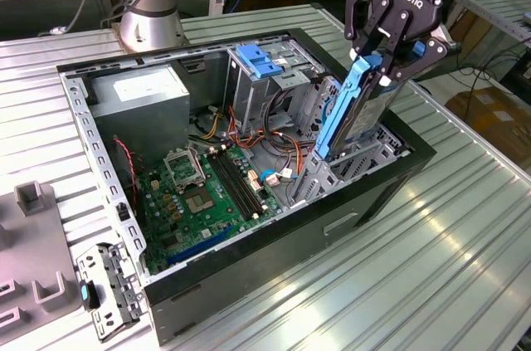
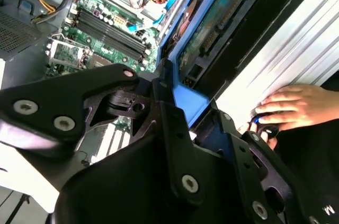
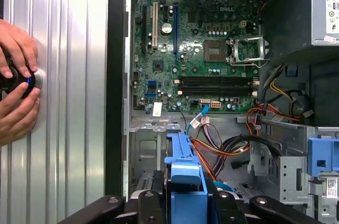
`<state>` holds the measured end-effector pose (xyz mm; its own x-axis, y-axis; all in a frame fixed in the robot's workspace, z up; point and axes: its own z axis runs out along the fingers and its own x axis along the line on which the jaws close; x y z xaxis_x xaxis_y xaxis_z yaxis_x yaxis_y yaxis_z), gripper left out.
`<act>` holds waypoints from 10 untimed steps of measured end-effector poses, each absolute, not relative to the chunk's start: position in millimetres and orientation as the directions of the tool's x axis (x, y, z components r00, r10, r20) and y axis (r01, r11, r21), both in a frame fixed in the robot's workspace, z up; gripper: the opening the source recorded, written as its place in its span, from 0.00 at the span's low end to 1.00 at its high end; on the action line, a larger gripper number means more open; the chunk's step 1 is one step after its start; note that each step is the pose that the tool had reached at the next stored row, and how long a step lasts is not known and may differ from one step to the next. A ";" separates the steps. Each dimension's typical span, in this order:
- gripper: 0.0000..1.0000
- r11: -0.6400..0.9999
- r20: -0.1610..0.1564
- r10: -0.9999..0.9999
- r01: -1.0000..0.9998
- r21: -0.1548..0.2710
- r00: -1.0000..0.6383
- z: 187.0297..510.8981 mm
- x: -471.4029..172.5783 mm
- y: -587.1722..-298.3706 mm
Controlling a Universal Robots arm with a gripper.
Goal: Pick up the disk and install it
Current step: 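Insert the disk into the insertion slot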
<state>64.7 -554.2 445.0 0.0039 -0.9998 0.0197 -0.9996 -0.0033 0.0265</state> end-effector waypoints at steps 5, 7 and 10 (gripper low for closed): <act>0.37 -0.003 0.020 -1.000 -1.000 0.027 0.004 442.4 64.8 -555.3; 0.37 -0.002 0.019 -1.000 -1.000 0.030 0.002 443.7 65.0 -555.3; 0.37 0.016 0.021 -1.000 -0.999 0.039 -0.016 444.7 65.8 -555.3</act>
<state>65.8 -555.3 444.7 -0.0157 -0.9997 0.0206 -0.9991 0.0165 0.0389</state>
